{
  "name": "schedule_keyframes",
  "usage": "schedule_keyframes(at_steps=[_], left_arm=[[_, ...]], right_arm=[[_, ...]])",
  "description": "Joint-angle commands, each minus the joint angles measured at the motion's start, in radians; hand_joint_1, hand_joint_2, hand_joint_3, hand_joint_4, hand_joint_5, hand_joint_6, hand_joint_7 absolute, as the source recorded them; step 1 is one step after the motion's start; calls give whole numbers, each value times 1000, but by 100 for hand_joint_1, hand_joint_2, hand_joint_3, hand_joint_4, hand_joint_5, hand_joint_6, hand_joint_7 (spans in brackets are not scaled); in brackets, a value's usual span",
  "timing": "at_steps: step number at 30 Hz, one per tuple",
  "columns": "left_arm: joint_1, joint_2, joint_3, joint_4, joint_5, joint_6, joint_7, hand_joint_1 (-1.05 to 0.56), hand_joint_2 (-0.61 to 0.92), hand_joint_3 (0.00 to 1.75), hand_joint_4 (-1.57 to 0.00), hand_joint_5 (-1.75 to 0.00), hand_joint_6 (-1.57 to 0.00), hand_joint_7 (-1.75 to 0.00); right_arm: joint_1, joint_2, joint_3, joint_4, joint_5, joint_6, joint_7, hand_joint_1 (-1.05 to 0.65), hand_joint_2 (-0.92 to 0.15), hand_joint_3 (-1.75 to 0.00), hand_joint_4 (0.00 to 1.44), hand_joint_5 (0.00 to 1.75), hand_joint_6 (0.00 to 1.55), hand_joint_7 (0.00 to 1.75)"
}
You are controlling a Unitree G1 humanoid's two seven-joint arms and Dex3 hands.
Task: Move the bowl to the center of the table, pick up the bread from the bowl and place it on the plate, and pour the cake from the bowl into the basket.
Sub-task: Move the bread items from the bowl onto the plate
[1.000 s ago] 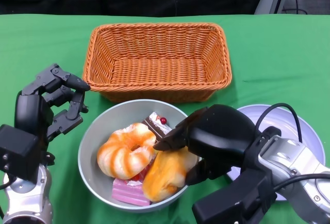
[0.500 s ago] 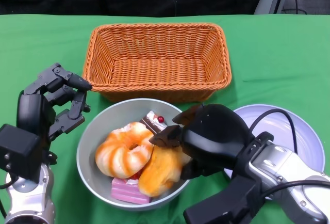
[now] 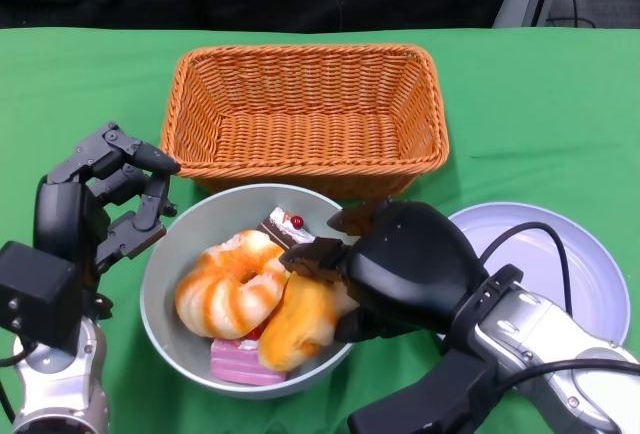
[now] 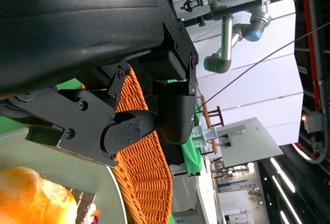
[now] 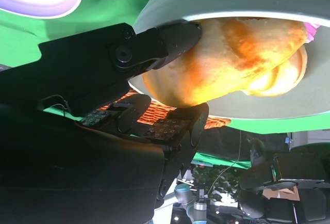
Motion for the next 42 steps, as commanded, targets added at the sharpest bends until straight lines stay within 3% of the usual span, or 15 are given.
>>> schedule_keyframes(at_steps=[1,4,12,13,15,16,20,27,28,31,36,42], left_arm=[[-11,15,6,15,2,-13,5,-13,75,78,-78,-173,-76,-128],[-12,16,5,16,8,-13,12,-14,75,78,-78,-172,-77,-127],[-18,16,4,28,17,-23,26,-13,74,80,-79,-171,-77,-128],[-18,16,4,28,18,-24,28,-13,74,80,-80,-171,-77,-129],[-18,15,4,29,21,-29,31,-13,73,81,-79,-173,-77,-130],[-18,13,5,29,21,-30,30,-13,73,82,-79,-173,-77,-130],[-19,13,4,31,22,-35,29,-12,72,84,-79,-173,-77,-131],[-24,14,4,46,34,-44,40,-13,71,86,-80,-172,-77,-130],[-23,14,4,45,35,-42,41,-13,71,86,-80,-171,-77,-130],[-22,13,3,43,40,-42,46,-12,71,86,-80,-171,-77,-129],[-20,11,2,39,33,-36,35,-11,72,86,-80,-171,-77,-128],[-22,16,2,48,39,-41,38,-12,72,84,-79,-172,-77,-129]], right_arm=[[-26,-3,-5,49,39,-45,-33,-37,-91,-2,84,6,82,6],[-38,-9,-4,94,49,-93,-97,-31,-91,-2,96,7,96,6],[-83,-10,2,191,71,-187,-173,-33,-87,0,120,17,111,6],[-86,-8,3,203,73,-197,-184,-32,-87,0,119,27,113,5],[-90,-4,5,224,79,-214,-203,-28,-85,0,104,68,118,2],[-92,-2,6,233,80,-221,-211,-28,-85,0,100,78,119,1],[-102,3,14,263,86,-242,-224,-26,-86,0,95,89,120,1],[-138,32,29,382,74,-301,-357,-21,-83,0,82,150,129,8],[-143,35,31,397,73,-306,-370,-21,-84,0,79,159,128,12],[-155,36,37,427,75,-321,-393,-21,-86,0,74,172,98,71],[-164,38,40,455,87,-338,-416,-21,-87,0,74,170,89,87],[-163,47,34,471,106,-348,-432,-15,-89,-1,72,175,72,123]])
